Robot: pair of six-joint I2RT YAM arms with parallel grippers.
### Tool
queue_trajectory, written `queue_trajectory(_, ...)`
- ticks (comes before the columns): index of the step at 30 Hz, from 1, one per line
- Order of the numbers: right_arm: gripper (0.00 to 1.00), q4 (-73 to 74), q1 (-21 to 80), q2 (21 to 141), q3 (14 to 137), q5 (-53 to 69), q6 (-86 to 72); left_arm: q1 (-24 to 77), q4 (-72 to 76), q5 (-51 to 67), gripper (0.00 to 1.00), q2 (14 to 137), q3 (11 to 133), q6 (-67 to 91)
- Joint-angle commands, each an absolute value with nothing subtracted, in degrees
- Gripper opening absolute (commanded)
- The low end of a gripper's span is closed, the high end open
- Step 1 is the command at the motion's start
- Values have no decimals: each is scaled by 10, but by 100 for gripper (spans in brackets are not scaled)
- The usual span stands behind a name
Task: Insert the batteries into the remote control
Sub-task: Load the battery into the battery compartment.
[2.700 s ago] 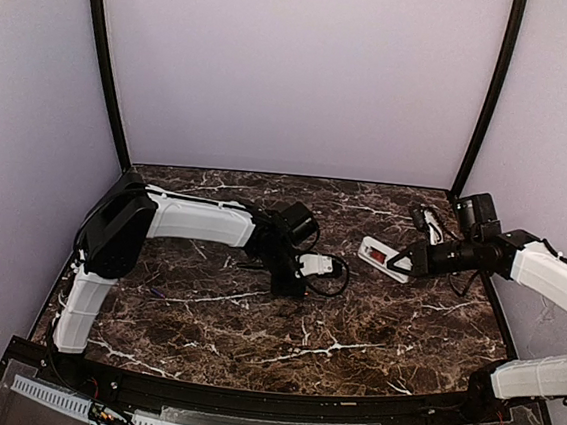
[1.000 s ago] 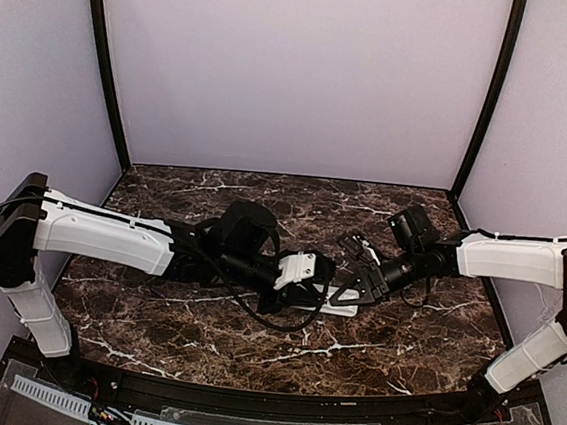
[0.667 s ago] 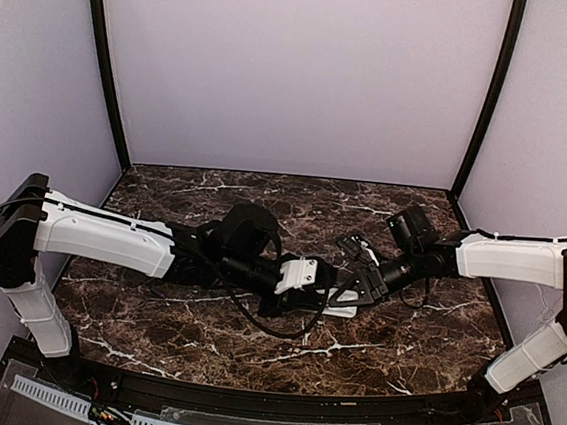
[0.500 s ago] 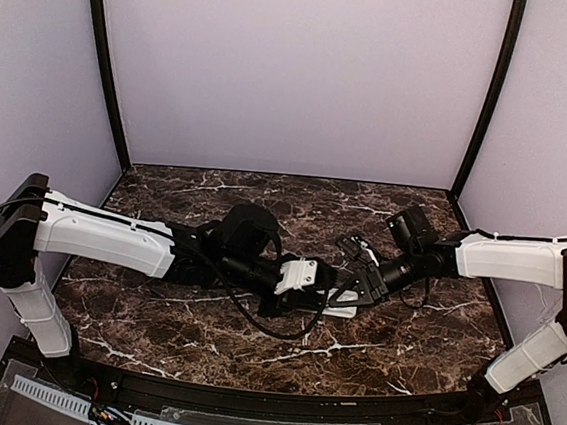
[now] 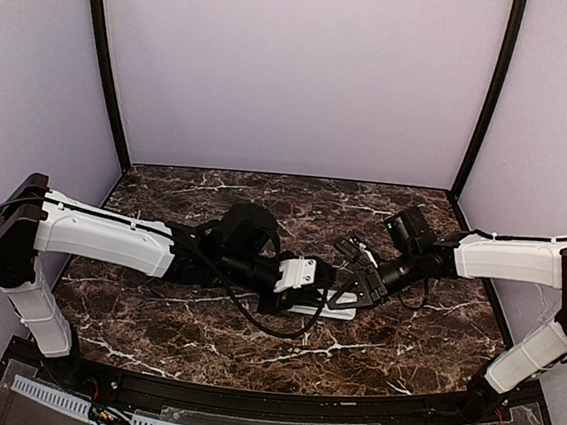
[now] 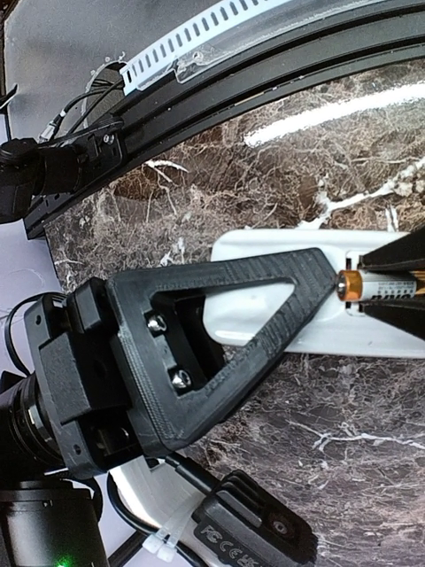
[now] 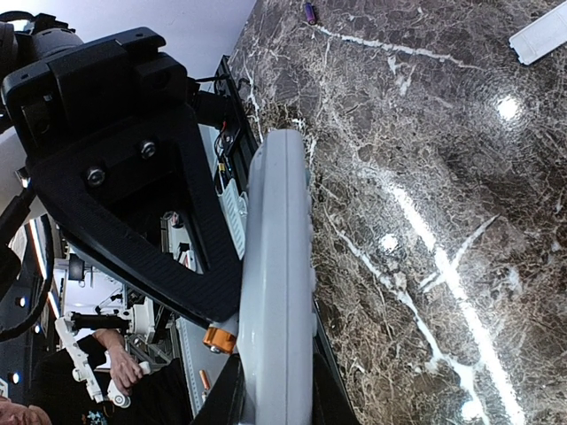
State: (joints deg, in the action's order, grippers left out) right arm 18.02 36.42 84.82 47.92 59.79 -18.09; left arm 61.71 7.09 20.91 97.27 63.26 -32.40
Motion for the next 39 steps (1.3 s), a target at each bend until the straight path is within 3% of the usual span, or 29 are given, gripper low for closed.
queue_trajectory(1, 0, 173, 370, 845, 491, 615, -175, 616, 65, 204, 0, 955, 619, -331)
queue_trajectory(12, 0, 170, 370, 842, 494, 622, -178, 616, 45, 195, 2, 952, 610, -339)
queue_trajectory(19, 0, 169, 370, 839, 492, 625, -180, 616, 41, 182, 14, 956, 613, -337)
queue_trajectory(39, 0, 156, 370, 861, 484, 639, -199, 617, 42, 162, 30, 953, 615, -326)
